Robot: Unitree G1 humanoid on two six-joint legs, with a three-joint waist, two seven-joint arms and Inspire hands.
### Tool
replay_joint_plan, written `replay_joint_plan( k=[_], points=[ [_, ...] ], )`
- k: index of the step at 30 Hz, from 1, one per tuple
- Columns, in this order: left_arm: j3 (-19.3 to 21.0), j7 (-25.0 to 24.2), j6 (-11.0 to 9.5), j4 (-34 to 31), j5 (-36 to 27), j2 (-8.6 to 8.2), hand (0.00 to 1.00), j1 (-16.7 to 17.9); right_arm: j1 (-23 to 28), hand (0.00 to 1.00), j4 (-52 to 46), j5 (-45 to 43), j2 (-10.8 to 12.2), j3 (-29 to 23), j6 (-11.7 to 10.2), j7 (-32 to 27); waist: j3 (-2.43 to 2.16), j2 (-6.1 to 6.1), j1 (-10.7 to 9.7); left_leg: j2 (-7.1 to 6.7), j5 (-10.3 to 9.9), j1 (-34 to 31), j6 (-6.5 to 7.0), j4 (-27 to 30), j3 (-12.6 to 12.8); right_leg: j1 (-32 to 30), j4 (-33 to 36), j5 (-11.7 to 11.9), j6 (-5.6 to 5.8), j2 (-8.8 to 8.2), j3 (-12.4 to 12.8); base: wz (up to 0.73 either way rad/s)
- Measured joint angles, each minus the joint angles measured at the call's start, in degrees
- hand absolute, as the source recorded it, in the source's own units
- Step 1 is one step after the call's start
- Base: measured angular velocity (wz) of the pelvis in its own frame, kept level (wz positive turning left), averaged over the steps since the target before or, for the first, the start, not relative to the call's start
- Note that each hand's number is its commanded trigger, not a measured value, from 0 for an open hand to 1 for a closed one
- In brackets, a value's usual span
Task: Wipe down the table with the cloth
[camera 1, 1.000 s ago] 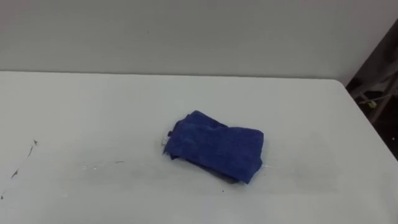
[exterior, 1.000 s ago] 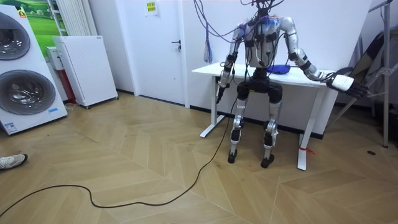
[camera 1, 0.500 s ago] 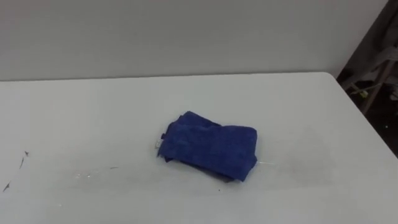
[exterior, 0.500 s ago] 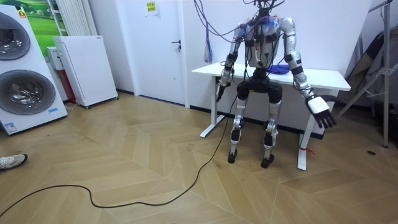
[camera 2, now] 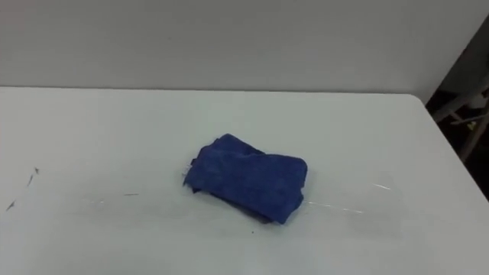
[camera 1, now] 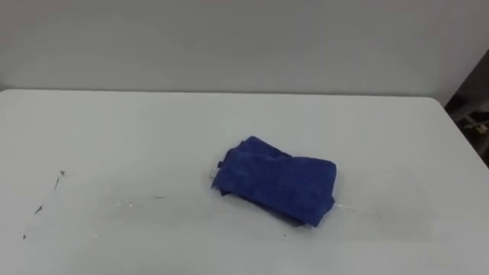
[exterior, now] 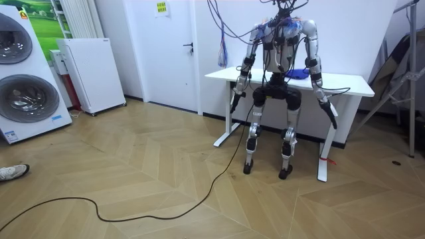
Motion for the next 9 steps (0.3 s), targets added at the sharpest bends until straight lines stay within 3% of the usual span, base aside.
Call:
replay_joint_plan(
  k=[4, 9],
  points=[
    [-1.96, 0.64, 0.22, 0.08, 0.95, -0.44, 0.0, -0.02, -0.04, 0.0, -1.24, -6.88, 1.16, 3.95, 0.3, 2.16, -0.01, 0.26, 1.39, 0.0, 0.0, 0.02, 0.0, 0.32, -1.06, 0.67, -0.26, -0.04, -0.01, -0.03, -0.46, 0.11],
    [-3.45, 1.75, 0.15, 0.37, 3.48, -1.14, 0.0, -0.51, 1.54, 0.0, -5.29, -11.78, 1.42, 7.9, 0.36, 5.43, -0.02, 0.63, 1.43, -0.06, 0.01, 0.03, 0.01, 0.24, -1.29, 0.8, -0.26, -0.07, 0.02, -0.09, -0.64, 0.02]
  ],
)
